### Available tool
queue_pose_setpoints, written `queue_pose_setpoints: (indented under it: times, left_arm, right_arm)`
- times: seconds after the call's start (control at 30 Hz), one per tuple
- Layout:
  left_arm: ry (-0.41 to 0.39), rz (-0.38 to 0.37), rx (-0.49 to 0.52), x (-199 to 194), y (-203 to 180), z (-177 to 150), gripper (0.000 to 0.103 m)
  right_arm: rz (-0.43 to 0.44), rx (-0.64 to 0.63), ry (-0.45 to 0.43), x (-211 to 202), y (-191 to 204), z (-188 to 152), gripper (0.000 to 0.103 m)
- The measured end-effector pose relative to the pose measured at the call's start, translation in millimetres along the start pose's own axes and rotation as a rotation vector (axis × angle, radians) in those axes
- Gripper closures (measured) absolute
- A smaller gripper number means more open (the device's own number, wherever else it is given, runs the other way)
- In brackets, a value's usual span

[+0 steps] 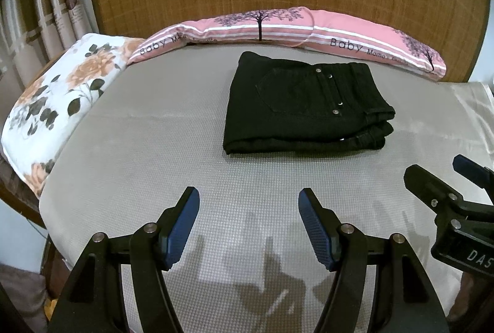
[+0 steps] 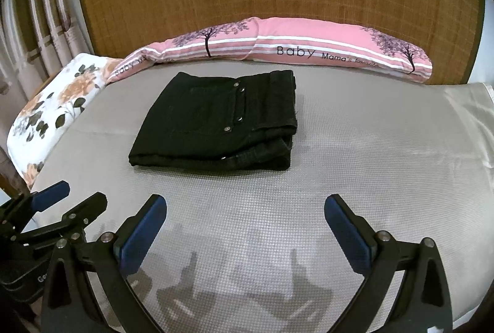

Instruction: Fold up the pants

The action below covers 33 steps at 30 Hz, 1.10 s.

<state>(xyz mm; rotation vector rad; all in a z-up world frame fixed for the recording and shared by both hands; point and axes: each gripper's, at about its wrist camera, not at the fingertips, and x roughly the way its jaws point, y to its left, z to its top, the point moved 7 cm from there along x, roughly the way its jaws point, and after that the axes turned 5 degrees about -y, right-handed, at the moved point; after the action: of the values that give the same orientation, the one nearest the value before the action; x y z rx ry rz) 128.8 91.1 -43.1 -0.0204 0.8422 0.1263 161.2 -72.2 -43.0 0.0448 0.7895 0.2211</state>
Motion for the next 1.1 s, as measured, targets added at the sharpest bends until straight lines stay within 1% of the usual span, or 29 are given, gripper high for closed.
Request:
queue_pose_setpoints:
  times: [0.33, 0.87, 1.1]
  left_arm:
    - [0.007, 0.005, -0.001, 1.9, -1.7, -4.3, 0.036]
    - [0.008, 0.013, 0.001, 2.9, -1.5, -8.0, 0.036]
    - [0.011, 0.016, 0.008, 2.5, 0.7, -8.3, 0.036]
  right_arm:
    - [-0.005, -0.021, 0.010, 2.1, 3.5, -3.8, 0.002]
    - [-0.014, -0.012, 0.017, 5.4, 0.7, -5.4, 0.002]
    - [-0.011, -0.003, 0.033, 7.7, -0.2, -8.7, 0.002]
